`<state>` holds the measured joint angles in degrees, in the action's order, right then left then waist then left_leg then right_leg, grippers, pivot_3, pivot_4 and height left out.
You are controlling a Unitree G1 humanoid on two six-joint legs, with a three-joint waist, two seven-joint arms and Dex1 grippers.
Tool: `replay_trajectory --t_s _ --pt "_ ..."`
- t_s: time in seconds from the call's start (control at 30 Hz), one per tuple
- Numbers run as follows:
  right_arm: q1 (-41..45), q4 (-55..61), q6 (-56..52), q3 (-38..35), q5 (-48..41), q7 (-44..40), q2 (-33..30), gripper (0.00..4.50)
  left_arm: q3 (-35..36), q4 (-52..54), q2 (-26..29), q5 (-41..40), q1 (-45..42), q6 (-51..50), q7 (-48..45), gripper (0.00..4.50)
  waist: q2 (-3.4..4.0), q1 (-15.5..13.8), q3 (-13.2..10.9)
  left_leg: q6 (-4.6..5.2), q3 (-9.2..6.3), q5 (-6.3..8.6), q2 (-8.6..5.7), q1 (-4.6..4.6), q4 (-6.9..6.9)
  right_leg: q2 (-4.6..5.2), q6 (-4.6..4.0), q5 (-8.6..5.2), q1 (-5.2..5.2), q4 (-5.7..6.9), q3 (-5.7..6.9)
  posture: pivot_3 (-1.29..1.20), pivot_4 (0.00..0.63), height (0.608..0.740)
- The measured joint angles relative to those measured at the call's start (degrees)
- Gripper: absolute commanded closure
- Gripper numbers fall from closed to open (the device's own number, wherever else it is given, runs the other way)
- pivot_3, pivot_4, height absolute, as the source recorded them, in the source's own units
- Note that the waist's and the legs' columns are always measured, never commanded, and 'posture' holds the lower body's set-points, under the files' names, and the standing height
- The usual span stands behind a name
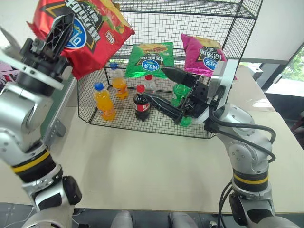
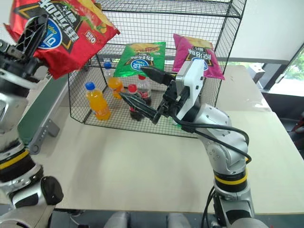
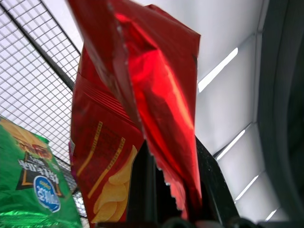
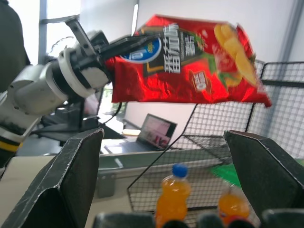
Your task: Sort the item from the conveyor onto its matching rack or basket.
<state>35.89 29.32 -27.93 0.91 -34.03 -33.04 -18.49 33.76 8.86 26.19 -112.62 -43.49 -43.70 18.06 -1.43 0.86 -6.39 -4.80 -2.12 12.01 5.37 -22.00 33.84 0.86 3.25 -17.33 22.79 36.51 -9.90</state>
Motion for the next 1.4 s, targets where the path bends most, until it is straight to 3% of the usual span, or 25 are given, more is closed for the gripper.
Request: replay_trajectory --t_s 0.13,0.47,1.0,1.4 --pt "0.1 1.2 0.0 0.0 1.4 2.8 -0.1 0.0 -1.4 -8.6 -2.3 0.1 -0.4 1.2 -1.3 4.47 0.0 0.0 0.0 -0.02 -0.02 -0.01 0.0 -0.05 0.0 0.0 0.01 0.01 0.0 -0.09 0.0 0.0 0.15 0.74" --pt "-1.0 5.0 -0.8 0.0 1.9 6.8 -1.9 0.0 -3.1 -17.6 -8.7 2.3 -1.1 5.2 -7.6 4.47 0.0 -0.1 0.0 -0.02 -0.05 -0.02 0.0 -0.02 0.01 0.0 0.09 0.08 -0.19 -0.38 0.01 0.0 0.15 0.74" --pt "-1.8 5.6 -1.4 0.0 1.8 8.1 -2.7 0.0 -3.8 -13.1 -12.2 2.2 1.6 6.3 -7.6 4.47 0.0 -0.2 0.0 -0.01 -0.08 -0.01 0.0 -0.01 0.04 0.0 0.11 0.09 -0.3 -0.45 0.01 0.0 0.15 0.74" --pt "-2.5 5.6 -1.5 0.1 1.7 8.3 -3.1 0.0 -2.6 -12.3 -19.5 2.2 1.0 13.7 -6.5 4.47 -0.02 -0.3 0.0 -0.01 -0.13 -0.01 -0.03 -0.03 0.07 0.0 0.12 0.09 -0.37 -0.52 0.01 0.0 0.15 0.74"
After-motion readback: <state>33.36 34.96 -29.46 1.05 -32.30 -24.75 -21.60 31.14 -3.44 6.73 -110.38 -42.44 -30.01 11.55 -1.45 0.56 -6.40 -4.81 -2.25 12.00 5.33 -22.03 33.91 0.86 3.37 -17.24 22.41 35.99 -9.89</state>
